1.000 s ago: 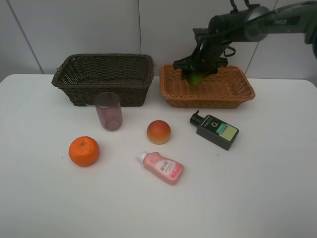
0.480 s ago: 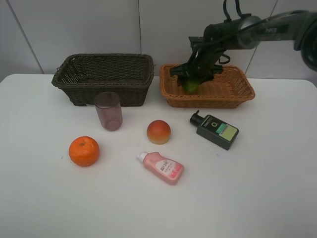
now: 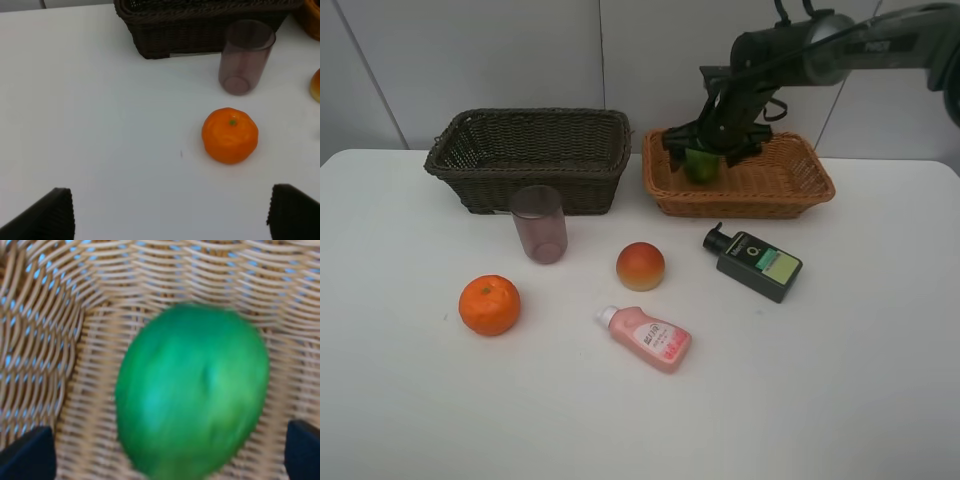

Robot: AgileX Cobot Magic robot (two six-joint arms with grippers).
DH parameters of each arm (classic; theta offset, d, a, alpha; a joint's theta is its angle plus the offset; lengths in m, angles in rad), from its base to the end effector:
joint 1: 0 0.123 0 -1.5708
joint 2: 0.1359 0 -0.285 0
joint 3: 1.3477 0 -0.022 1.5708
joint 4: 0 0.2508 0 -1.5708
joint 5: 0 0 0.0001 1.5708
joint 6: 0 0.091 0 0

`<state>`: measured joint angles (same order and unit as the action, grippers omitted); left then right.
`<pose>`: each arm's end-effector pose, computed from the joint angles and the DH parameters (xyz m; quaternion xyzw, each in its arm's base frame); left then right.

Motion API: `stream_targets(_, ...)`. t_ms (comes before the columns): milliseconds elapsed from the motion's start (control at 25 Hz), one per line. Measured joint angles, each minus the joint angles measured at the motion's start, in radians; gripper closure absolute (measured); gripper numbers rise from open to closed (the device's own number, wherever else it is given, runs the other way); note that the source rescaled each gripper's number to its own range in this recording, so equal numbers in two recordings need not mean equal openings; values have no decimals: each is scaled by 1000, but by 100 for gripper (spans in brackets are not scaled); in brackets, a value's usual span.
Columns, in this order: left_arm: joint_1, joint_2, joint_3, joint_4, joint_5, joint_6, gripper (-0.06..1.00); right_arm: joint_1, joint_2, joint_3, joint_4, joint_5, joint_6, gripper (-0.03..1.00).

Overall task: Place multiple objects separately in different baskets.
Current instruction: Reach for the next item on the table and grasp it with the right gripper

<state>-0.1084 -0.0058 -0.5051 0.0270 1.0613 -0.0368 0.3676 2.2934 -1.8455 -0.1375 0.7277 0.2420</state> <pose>-0.0061 0.0028 0.2786 0.0298 0.8499 -0.0247 0.5255 0.4700 0.1721 0.1612 -0.0996 0.9644 0.0175 0.2443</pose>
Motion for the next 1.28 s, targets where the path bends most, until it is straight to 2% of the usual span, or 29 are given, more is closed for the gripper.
stream_targets(320,0,0,0,0,0,0,-6,66,-105,0,9,205,0,-3)
stream_targets(520,0,0,0,0,0,0,-6,134,-134,0,41,298,4,-3)
stream_targets(840,0,0,0,0,0,0,-6,262,-151,0,63,415,113,-3)
stream_targets(1080,0,0,0,0,0,0,-6,327,-152,0,58,437,236,-3)
stream_targets(1280,0,0,0,0,0,0,-6,353,-155,47,54,374,341,-3)
